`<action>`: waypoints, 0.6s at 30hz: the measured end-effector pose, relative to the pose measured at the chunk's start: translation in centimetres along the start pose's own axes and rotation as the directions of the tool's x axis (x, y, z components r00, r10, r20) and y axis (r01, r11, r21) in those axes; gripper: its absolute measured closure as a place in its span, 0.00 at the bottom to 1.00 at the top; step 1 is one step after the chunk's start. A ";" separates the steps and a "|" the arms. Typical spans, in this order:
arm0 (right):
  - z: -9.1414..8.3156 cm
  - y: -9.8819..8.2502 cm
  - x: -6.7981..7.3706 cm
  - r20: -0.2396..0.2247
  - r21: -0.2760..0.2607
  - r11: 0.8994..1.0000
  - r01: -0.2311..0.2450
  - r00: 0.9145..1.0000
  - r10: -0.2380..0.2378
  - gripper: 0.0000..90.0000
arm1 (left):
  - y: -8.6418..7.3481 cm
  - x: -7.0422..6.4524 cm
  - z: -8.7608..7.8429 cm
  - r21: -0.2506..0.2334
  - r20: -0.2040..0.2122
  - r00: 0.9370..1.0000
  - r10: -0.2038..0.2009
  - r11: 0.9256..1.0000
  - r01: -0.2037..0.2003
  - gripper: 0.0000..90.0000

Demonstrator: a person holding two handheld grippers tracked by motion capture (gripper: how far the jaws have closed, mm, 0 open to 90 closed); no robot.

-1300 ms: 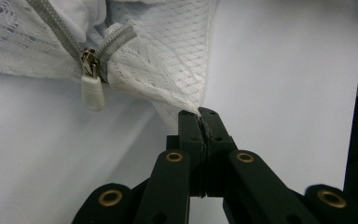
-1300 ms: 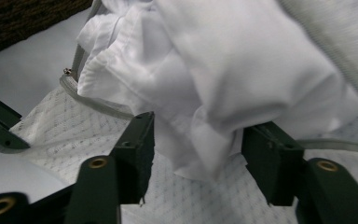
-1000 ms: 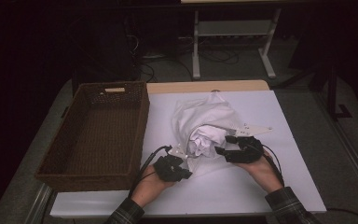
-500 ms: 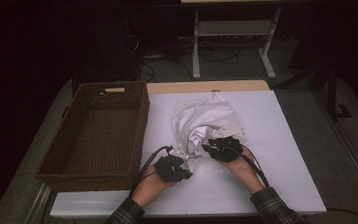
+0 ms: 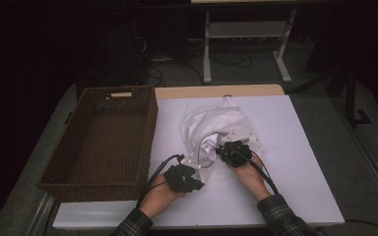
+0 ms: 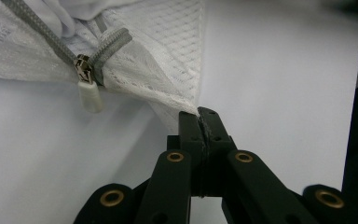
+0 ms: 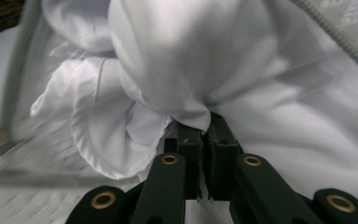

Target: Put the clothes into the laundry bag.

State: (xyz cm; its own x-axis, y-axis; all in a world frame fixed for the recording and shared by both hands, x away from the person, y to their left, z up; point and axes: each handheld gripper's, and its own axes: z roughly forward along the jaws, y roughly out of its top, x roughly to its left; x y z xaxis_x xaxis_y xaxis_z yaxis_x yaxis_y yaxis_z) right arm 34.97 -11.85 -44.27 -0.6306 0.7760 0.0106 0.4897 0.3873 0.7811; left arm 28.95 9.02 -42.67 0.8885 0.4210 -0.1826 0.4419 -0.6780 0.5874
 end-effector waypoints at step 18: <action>2.7 2.1 -2.6 0.104 0.001 0.995 -0.102 0.989 0.101 0.95 | 0.0 -0.2 0.3 0.023 0.038 0.999 0.020 1.000 -0.021 1.00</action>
State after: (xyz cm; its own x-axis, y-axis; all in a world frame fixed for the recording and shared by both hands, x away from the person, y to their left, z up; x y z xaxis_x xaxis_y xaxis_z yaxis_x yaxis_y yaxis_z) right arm 39.23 -11.69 -44.38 -0.5116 0.8589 0.0246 0.5520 0.3066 0.7755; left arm 28.79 8.73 -42.85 0.9013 0.3843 -0.2001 0.4258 -0.7005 0.5727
